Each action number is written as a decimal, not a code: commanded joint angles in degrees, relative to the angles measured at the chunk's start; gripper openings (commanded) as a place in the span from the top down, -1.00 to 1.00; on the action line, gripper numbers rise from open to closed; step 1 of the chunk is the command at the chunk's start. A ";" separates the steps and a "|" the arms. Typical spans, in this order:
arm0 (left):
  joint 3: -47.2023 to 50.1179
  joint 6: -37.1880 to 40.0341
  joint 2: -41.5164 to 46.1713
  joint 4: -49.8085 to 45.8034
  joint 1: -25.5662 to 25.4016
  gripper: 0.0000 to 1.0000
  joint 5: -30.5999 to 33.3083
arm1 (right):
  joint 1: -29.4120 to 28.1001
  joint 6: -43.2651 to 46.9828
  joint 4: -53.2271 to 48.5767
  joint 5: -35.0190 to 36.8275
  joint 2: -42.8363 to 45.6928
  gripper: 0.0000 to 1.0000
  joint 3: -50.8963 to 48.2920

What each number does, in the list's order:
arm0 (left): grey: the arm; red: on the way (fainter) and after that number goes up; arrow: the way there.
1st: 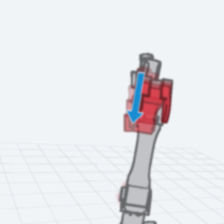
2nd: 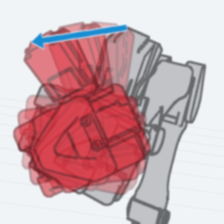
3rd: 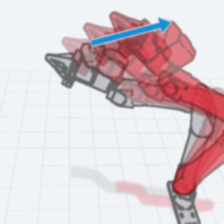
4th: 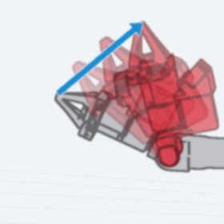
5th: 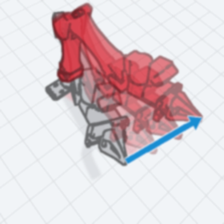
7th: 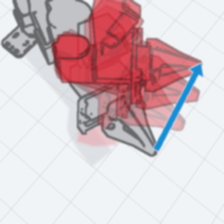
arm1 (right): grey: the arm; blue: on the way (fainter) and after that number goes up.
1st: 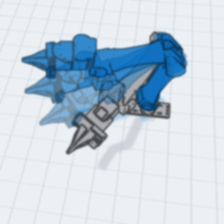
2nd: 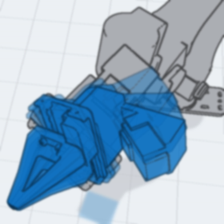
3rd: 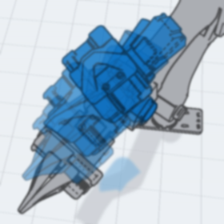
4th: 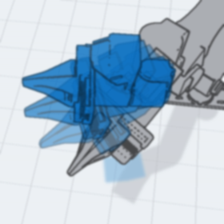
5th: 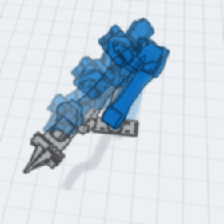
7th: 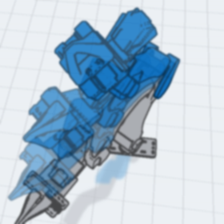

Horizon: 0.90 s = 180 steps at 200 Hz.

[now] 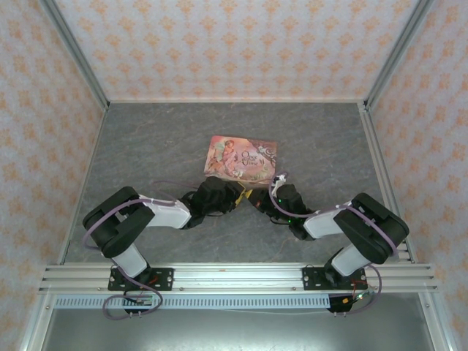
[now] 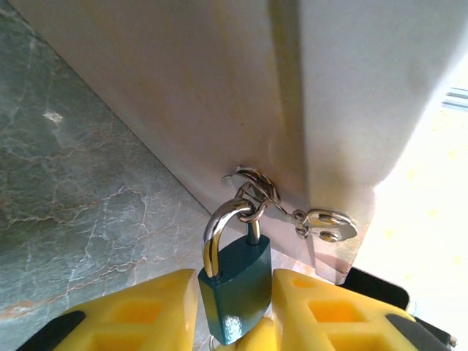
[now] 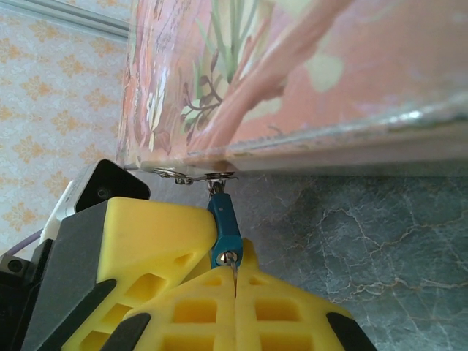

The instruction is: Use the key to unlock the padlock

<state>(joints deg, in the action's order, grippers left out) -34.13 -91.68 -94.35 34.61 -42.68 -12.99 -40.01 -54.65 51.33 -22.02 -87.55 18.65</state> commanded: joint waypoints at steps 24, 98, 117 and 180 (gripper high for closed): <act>-0.69 -0.42 -0.11 -0.50 -0.36 0.63 2.53 | -0.44 -0.29 1.06 0.77 2.22 1.00 0.54; -1.28 0.54 2.64 -4.03 -0.27 1.00 2.47 | -0.42 10.48 -16.28 8.16 16.14 0.36 -2.89; -1.63 0.64 3.47 -5.19 -0.29 1.00 2.13 | -0.42 17.42 -25.32 10.29 23.59 0.22 -2.85; -3.80 0.20 7.30 -13.32 -0.28 1.00 1.10 | -0.44 45.42 -39.16 10.39 43.78 -0.14 -0.85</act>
<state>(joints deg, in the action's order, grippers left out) -35.03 -91.88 -89.89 25.85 -43.35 -12.58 -40.25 -24.25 18.85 -11.75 -47.22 16.23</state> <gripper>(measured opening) 0.102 0.562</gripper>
